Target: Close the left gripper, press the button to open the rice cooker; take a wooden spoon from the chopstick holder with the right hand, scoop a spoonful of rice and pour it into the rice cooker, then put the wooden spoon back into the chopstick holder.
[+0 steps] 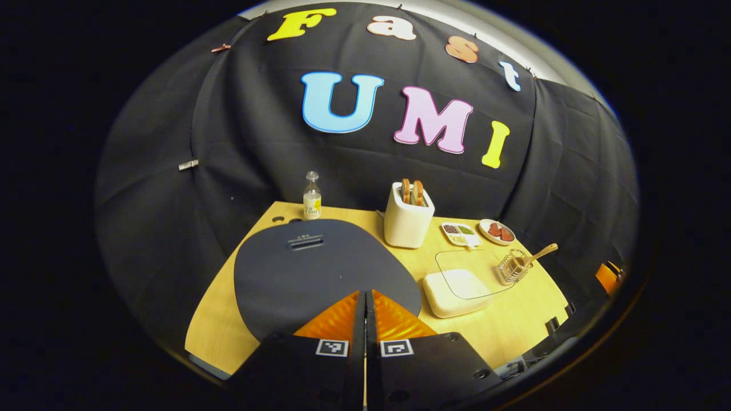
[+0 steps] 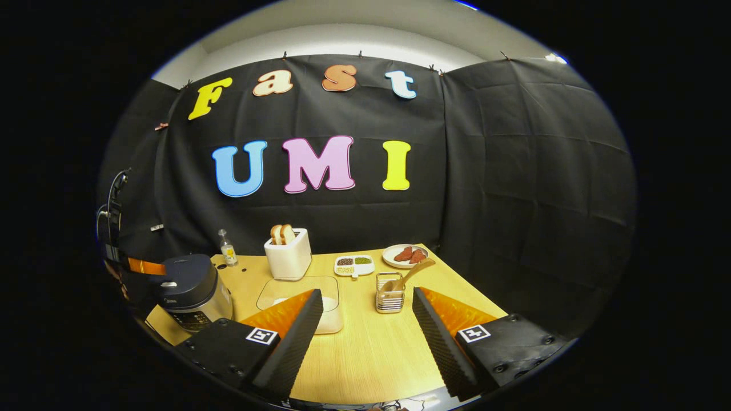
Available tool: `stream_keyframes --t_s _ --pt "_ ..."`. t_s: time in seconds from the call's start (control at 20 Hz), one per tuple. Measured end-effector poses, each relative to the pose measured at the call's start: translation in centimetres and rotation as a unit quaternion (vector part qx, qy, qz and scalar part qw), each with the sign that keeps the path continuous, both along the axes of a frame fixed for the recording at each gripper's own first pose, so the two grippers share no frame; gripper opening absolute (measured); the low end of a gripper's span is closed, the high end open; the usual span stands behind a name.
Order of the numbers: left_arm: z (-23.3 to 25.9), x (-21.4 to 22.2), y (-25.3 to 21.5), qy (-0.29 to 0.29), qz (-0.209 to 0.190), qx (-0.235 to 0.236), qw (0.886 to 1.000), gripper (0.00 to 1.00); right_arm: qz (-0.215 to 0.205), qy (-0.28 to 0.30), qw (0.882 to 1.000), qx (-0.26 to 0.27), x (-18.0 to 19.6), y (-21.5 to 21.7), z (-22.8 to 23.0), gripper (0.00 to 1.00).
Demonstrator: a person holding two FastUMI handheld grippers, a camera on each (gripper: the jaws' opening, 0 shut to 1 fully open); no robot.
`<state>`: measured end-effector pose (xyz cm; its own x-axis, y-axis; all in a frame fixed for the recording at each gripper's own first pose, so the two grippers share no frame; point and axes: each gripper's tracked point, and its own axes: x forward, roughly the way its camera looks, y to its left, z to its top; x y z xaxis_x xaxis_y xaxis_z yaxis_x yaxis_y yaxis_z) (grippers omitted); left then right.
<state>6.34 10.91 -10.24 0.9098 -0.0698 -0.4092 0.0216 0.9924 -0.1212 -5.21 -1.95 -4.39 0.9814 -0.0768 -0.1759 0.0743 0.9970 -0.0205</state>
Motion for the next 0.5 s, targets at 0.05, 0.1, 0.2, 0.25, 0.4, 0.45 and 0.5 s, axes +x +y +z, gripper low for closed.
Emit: stream_keyframes --t_s 0.05,0.1,0.2,0.25,0.4,0.45,0.5 --pt "-0.6 0.2 0.1 0.006 0.002 -0.001 1.000 0.06 -0.003 0.003 1.000 0.001 0.0 -0.3 0.0 0.99" --pt "-1.1 0.3 0.3 0.014 0.004 -0.002 1.000 0.06 -0.006 0.006 1.000 0.001 0.1 -0.5 -0.2 0.99" --pt "-2.1 0.4 0.3 0.029 0.007 -0.008 1.000 0.07 -0.008 0.012 1.000 0.002 0.5 -0.9 -0.4 0.99" --pt "-2.3 0.3 0.3 0.032 0.011 -0.011 0.999 0.06 -0.008 0.016 1.000 0.003 0.7 -1.0 -0.5 0.99" --pt "-2.5 0.3 0.5 0.040 0.030 -0.016 0.999 0.07 -0.005 0.025 1.000 0.006 1.8 -1.4 -1.0 0.99" --pt "-2.6 0.4 0.4 0.042 0.036 -0.017 0.998 0.07 -0.004 0.025 1.000 0.007 2.2 -1.7 -1.0 0.99" --pt "-2.6 0.5 0.3 0.043 0.039 -0.012 0.998 0.07 -0.002 0.025 1.000 0.008 2.7 -1.8 -0.9 0.99"
